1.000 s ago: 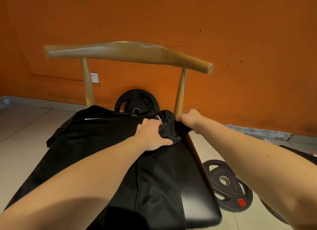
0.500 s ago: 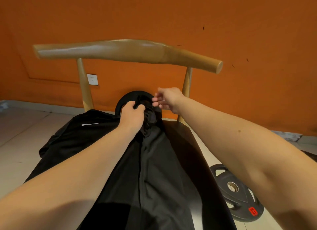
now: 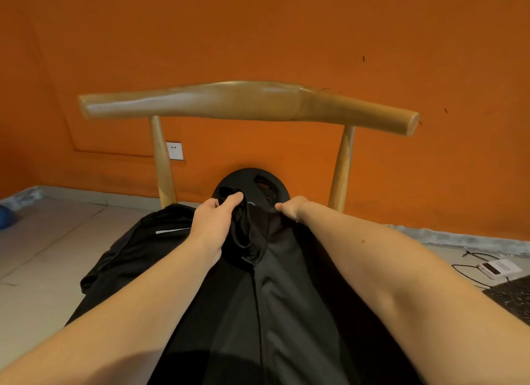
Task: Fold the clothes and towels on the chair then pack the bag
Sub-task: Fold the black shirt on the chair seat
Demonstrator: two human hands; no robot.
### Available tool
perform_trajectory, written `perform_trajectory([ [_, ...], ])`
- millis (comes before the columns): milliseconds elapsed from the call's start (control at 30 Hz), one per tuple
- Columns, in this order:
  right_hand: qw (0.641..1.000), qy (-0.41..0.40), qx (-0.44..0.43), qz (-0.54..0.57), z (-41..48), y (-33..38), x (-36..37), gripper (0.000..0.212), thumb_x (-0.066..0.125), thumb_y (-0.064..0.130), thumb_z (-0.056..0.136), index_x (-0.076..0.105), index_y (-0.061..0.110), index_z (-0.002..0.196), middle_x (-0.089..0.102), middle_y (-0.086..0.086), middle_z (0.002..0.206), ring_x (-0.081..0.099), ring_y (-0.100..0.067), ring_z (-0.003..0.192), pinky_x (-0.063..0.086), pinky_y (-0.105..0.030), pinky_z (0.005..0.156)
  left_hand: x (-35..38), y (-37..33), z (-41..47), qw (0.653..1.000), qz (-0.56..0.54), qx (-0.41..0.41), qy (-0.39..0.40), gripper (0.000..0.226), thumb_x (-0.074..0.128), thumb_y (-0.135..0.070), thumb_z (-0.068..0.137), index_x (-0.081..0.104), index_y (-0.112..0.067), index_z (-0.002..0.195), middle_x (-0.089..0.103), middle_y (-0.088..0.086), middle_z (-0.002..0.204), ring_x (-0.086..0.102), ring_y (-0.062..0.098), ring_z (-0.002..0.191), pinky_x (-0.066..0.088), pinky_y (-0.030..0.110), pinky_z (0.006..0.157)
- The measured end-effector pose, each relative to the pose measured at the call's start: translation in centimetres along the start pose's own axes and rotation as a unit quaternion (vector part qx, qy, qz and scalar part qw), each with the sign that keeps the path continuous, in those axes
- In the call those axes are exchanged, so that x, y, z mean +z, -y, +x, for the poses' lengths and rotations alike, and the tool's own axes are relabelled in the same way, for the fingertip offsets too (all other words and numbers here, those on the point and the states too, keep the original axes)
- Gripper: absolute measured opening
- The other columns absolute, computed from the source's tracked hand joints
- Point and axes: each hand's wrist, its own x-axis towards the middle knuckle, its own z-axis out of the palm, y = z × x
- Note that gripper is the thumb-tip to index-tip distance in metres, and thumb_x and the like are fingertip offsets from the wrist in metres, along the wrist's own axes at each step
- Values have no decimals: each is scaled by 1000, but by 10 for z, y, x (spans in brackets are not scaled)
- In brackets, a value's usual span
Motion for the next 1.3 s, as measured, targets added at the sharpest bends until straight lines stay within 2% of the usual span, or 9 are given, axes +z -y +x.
perform_trajectory([
  [133,995,-78,24,51,16,1,9,46,73,21,90,59,2,129,63,-17,131,62,-36,117,52,-39,95,-10,2,8,999,33,-9,-1,44,70,-50,86,66,-17,115,72,2,113,68,25,106,52,48,101],
  [333,984,-165,27,66,23,-15,8,36,76,28,90,61,6,114,65,-12,112,65,-34,99,57,-43,86,-30,7,22,963,258,21,-77,22,46,-22,98,52,-11,80,57,10,81,63,31,75,57,42,74],
  [433,982,-172,34,72,26,-20,9,34,78,29,90,62,6,110,66,-13,111,65,-35,98,57,-44,87,-45,1,25,923,374,14,-91,13,46,-15,97,57,-7,97,68,15,80,72,33,62,62,42,66],
  [533,984,-170,25,55,24,-19,8,33,73,30,93,61,6,113,65,-14,115,65,-36,101,56,-43,87,-55,0,25,889,439,23,-125,27,47,-12,94,51,-13,120,66,13,102,70,33,82,60,45,77],
  [633,986,-169,3,7,7,-10,6,32,60,34,100,60,7,117,64,-14,120,63,-37,108,54,-45,93,-54,4,13,855,483,142,-126,31,51,-24,98,51,-19,128,56,5,125,57,27,108,52,44,90],
  [733,978,-179,-98,-50,-16,0,12,34,51,34,103,61,11,126,65,-14,126,60,-36,117,50,-43,100,-46,10,-7,800,538,262,50,40,54,-43,100,55,-26,136,54,-5,138,43,20,130,36,41,110],
  [867,959,-84,-247,-110,-59,2,23,41,48,39,105,63,14,134,67,-9,128,61,-30,119,50,-38,96,-46,18,-15,681,689,211,128,50,42,-53,103,53,-30,145,47,-7,153,29,19,144,25,42,118],
  [1133,955,-34,-245,-165,-140,34,24,32,52,26,103,65,14,130,68,-9,125,64,-30,111,49,-31,84,-115,-5,-75,785,604,139,10,47,51,-39,103,52,-22,147,43,-2,156,27,25,148,26,44,118],
  [1300,949,-3,-284,-136,-207,69,52,32,57,22,99,66,13,129,67,-8,129,62,-26,118,49,-32,95,-190,9,-143,885,439,43,-150,55,55,-37,103,43,-12,150,47,8,152,33,33,144,31,47,117],
])
